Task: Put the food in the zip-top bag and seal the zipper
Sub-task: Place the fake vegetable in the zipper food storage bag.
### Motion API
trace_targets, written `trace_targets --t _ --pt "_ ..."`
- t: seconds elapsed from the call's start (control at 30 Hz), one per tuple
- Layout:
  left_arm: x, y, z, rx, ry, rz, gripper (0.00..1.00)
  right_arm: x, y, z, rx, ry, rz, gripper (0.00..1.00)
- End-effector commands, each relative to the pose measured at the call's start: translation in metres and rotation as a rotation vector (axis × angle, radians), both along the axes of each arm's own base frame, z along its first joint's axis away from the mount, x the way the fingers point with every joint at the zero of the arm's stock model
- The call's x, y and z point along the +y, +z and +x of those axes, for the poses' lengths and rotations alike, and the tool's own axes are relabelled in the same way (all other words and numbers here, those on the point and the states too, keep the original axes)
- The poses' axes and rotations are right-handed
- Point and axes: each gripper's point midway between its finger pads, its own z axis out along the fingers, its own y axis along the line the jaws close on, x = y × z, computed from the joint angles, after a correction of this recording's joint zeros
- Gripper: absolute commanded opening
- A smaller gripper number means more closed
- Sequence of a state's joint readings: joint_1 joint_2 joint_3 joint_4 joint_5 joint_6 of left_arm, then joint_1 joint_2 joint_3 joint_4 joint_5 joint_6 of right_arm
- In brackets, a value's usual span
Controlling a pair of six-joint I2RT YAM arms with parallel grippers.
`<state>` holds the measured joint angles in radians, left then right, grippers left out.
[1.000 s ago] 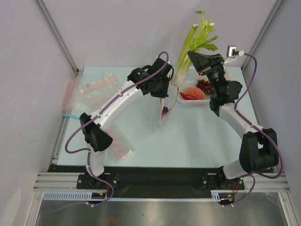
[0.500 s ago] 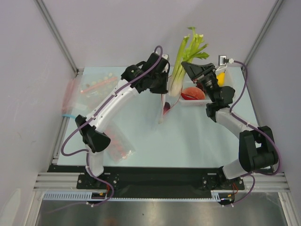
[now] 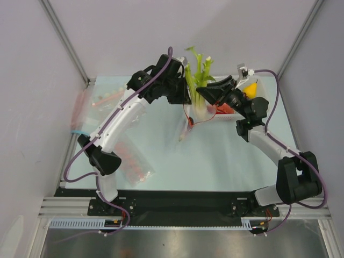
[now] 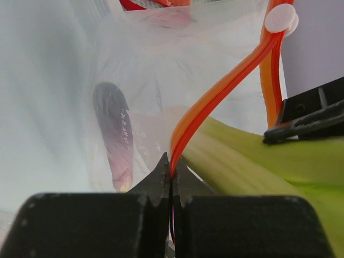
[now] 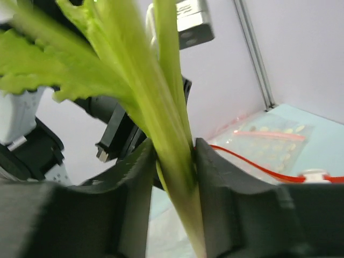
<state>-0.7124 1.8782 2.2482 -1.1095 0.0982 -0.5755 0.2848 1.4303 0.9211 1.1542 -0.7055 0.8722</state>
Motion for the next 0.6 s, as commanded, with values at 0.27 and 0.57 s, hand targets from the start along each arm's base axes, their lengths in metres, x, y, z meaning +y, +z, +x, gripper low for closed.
trace_targets --t 0.27,0.57 --pt "0.011 0.042 0.001 -0.104 0.000 -0.067 0.00 0.004 -0.008 -0.044 -0.104 -0.041 -0.267 0.73" --pt "0.009 0.032 0.006 -0.106 -0.010 -0.043 0.00 -0.013 -0.013 -0.047 -0.006 -0.138 -0.317 0.77"
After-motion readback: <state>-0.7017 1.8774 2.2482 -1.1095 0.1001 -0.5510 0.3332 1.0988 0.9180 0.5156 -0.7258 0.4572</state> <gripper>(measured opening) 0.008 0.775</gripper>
